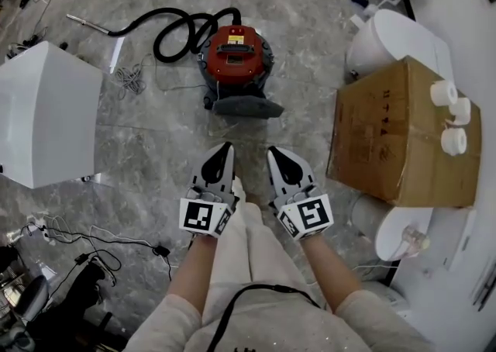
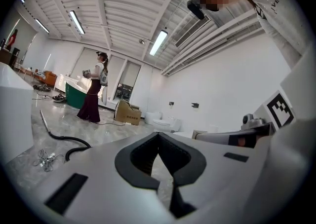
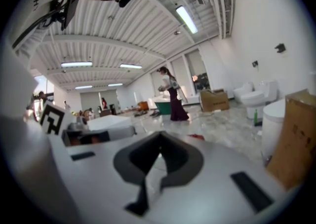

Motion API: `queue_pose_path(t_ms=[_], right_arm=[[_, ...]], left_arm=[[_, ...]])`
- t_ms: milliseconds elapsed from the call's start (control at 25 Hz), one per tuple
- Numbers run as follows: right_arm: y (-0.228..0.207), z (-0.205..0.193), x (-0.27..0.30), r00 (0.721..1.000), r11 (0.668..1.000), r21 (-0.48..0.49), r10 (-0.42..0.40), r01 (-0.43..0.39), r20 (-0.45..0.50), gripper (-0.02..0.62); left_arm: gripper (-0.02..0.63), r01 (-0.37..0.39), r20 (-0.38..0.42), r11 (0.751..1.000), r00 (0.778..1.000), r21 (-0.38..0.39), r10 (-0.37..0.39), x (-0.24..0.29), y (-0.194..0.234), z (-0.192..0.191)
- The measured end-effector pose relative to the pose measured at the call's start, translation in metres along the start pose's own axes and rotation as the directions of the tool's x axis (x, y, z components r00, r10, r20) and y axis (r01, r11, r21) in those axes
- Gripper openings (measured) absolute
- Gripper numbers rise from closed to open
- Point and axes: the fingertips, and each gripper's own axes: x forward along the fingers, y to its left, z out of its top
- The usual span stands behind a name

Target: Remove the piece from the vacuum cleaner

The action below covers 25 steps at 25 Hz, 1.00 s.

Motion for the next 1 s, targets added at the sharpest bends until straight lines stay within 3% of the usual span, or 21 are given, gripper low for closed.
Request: queue_pose_path(t_ms=[400, 1000], right_arm=[[-0.030, -0.032, 0.042, 0.998, 1.000, -0.004, -0.028, 0.027, -0.052, 0.011], [-0.069, -0.112, 0.092, 0.996, 1.000, -0.019, -0.018, 0.017, -0.086, 0.011]], left_arm=[[0.021, 0.002, -0.033, 1.000, 0.999, -0.018, -0.003, 0.039, 0.031, -0.030], [0.021, 0.020, -0.071, 0.999, 0.997, -0.029, -0.022, 0.078, 0.066, -0.114]])
